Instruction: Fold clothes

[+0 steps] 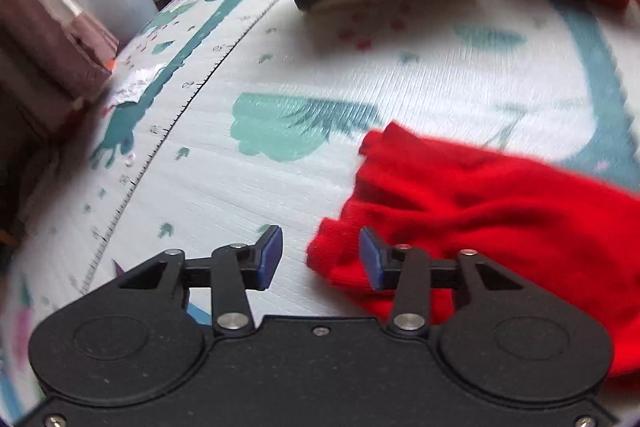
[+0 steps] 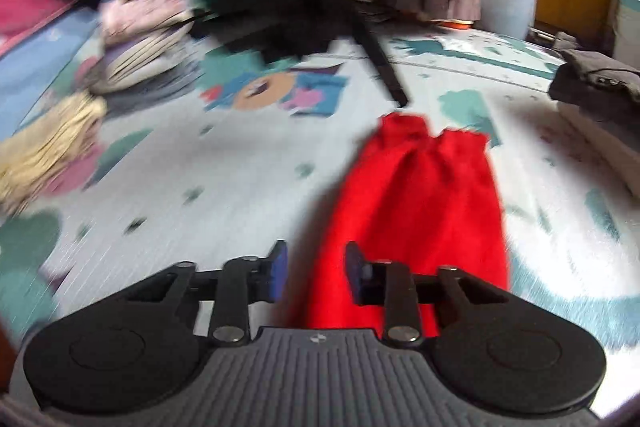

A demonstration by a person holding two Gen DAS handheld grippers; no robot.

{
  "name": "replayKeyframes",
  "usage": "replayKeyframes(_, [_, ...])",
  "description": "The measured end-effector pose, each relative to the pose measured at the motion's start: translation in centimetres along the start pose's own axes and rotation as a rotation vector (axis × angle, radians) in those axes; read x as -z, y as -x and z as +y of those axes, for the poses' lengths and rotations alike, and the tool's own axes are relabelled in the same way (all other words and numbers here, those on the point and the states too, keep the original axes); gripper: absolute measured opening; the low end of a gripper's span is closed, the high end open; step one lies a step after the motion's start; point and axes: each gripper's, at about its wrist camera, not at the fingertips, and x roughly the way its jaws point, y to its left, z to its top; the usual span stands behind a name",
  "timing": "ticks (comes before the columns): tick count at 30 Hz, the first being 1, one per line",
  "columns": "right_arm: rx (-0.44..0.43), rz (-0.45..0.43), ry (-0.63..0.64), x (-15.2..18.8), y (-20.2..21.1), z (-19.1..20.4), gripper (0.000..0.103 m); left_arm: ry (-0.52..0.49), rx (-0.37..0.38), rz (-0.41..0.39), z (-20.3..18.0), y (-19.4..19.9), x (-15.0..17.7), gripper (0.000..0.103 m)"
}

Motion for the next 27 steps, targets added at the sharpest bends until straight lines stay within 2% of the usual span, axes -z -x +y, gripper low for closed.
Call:
replayKeyframes(3, [0.008, 0.006, 0.049, -1.9, -2.5, -2.4, 0.025, 0.074, 0.118, -0.036, -0.8, 0.2, 1.1, 0.039])
replayKeyframes(7, [0.05, 0.053, 0.076, -2.7, -5.8, -5.8, 0.025, 0.079, 0.184, -0.031, -3.9, -1.2, 2.8, 0.039])
replayKeyframes(9, [0.04, 0.124, 0.072, -1.7, -7.4, -7.3, 0.025, 0.014, 0.144, 0.081, -6.2, -3.1, 3.9, 0.038])
replayKeyframes(10, [0.02, 0.174, 0.067, -0.9, -8.4, -8.0, 0.026, -0.029, 0.113, 0.028, -7.4, -2.9, 4.7, 0.035])
replayKeyframes(11, [0.0, 0.159, 0.067, -0.5, -8.4, -8.5, 0.026, -0.03, 0.098, 0.016, -7.8, -2.7, 4.9, 0.035])
replayKeyframes(13, [-0.021, 0.166, 0.083, -0.7, -8.2, -8.8, 0.026, 0.045, 0.119, 0.033, -6.9, -2.3, 4.6, 0.036])
replayKeyframes(16, [-0.046, 0.176, 0.099, -1.8, -7.4, -9.2, 0.025, 0.045, 0.074, -0.047, -6.4, -0.4, 4.1, 0.036])
replayKeyframes(18, [-0.071, 0.182, 0.183, -2.1, -6.9, -9.3, 0.025, 0.097, 0.073, -0.071, -6.0, -0.2, 3.5, 0.036])
replayKeyframes(22, [-0.144, 0.256, 0.408, -3.0, -6.7, -8.7, 0.025, 0.183, 0.055, -0.08, -5.6, -1.5, 2.1, 0.036])
replayKeyframes(24, [-0.192, 0.293, 0.472, -4.1, -6.3, -8.8, 0.025, 0.233, 0.045, -0.058, -5.0, -2.9, 1.7, 0.036])
replayKeyframes(27, [-0.263, 0.347, 0.517, -5.9, -5.8, -9.4, 0.026, 0.286, 0.053, 0.052, -3.9, -5.7, 2.0, 0.045])
